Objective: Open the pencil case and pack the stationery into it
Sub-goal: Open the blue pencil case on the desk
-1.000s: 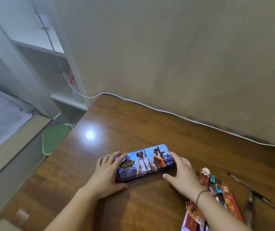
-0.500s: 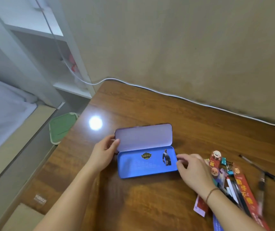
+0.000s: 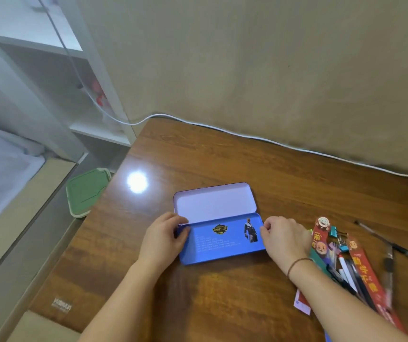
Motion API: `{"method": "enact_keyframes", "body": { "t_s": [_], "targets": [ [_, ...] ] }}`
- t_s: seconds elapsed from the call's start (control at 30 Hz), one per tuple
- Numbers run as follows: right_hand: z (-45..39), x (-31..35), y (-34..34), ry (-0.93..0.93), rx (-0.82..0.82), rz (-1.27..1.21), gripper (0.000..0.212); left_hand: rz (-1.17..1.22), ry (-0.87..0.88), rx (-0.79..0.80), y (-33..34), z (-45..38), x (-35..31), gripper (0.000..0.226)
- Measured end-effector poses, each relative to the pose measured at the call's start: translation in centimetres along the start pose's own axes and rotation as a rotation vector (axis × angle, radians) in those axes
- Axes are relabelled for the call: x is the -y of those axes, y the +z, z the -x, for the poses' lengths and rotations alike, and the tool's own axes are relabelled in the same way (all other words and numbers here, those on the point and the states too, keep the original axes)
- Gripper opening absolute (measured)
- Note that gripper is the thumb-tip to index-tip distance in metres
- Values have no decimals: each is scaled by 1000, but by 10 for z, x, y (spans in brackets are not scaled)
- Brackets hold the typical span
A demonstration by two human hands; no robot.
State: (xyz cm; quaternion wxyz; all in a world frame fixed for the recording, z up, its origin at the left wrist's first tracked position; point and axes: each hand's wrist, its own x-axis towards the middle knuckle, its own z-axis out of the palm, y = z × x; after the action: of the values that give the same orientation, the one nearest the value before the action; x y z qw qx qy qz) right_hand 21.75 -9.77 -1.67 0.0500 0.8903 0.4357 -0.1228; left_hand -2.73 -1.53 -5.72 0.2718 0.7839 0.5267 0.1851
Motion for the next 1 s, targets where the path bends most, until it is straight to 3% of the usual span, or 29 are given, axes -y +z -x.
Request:
{"method": "enact_keyframes", "body": {
  "t_s": [0.1,0.33,0.53,0.7,0.87,1.0],
  "targets": [
    [1,5,-1,-10,12,42,20,-64,59,28,1,-3,2,11],
    [-3,12,-5,-31,3,91,19,-228,93,-79,0,-10,-2,14],
    [-9,10,-14,-34,-86,18,20,-233,39,-141,3,-7,-10,18],
    [9,-12,-19,-58,-180,-111,14,-245,208,-206,-8,2,-13,11],
    [49,-47,-3,-68,-156,-154,12,-219,331,-84,-12,35,-13,9],
    [58,-56,21,-114,-109,-121,12,-223,319,-54,8,60,-2,14]
  ]
}}
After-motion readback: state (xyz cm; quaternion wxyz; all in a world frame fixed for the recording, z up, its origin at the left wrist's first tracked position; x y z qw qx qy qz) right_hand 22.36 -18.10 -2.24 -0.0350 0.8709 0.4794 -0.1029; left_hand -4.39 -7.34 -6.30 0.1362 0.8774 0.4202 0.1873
